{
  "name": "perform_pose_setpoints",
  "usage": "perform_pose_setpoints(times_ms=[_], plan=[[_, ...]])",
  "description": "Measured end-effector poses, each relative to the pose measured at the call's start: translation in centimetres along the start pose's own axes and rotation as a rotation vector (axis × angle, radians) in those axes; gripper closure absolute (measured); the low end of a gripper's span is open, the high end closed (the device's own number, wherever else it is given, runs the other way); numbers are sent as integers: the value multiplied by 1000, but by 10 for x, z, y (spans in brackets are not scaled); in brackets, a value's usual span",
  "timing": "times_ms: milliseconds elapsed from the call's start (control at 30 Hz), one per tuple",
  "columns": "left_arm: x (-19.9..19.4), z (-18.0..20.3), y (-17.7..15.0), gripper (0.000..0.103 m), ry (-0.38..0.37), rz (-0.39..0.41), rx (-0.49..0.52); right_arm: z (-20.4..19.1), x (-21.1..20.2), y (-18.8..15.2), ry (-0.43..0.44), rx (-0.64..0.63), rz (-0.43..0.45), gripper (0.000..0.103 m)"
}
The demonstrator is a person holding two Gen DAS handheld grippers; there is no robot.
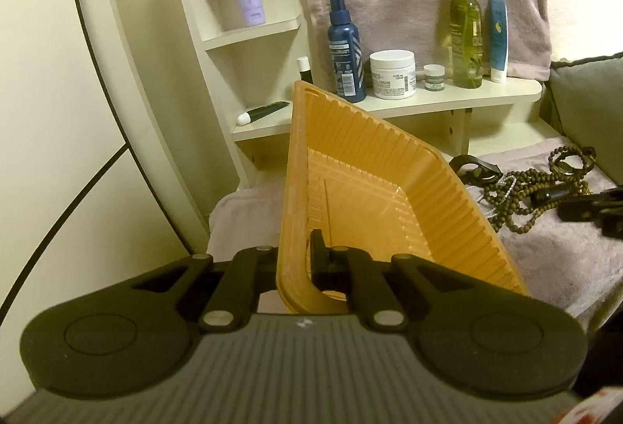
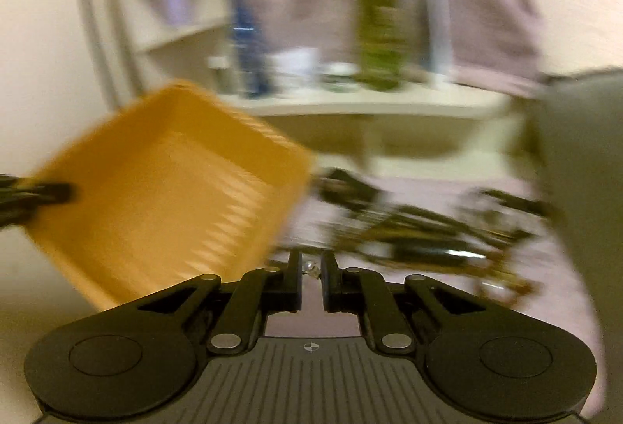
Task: Organize jewelry
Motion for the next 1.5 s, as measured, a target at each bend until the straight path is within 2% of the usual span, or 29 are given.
perform_pose_setpoints(times_ms=[167,467,500,567,633,767,900,1100,1200,1367,1500], plan=[[1,-2,-1,97,-5,2,-5,-50,26,-2,127,-54,-22,94],[1,-5,-3,97,-9,3,-21,-63,38,-14,186,-37,-41,92],[1,-5,-3,97,-8,1,-23,-61,37,-14,191,-24,-44,86],[1,-6,-3,97,-9,-1,-29,-56,32,-11,173,5,-31,44],[2,-6,-3,97,-10,-2,-32,-45,22,-7,138,28,15,40],[2,-6,-3,97,-10,-1,-33,-8,4,-6,-10,33,44,40],[2,-7,-4,97,-9,-3,-37,37,-8,-17,-172,43,28,40],[2,-7,-4,97,-8,-6,-40,86,-20,-25,-313,69,17,41],[2,-7,-4,97,-8,-6,-39,97,-22,-25,-334,56,11,54],[2,-6,-4,97,-6,-9,-37,106,-15,-24,-347,11,10,81],[2,-6,-3,97,-5,-10,-36,113,-2,-27,-353,-8,-18,86]])
Point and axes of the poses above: each gripper's, at about its wrist camera, not at the fingertips, and x roughly the way its jaws point, z to its right, y to its top, the point moved 4 cm from there along x, roughly the way its jaws point, and after that the axes turned 13 degrees about z, right-handed, at the moved point
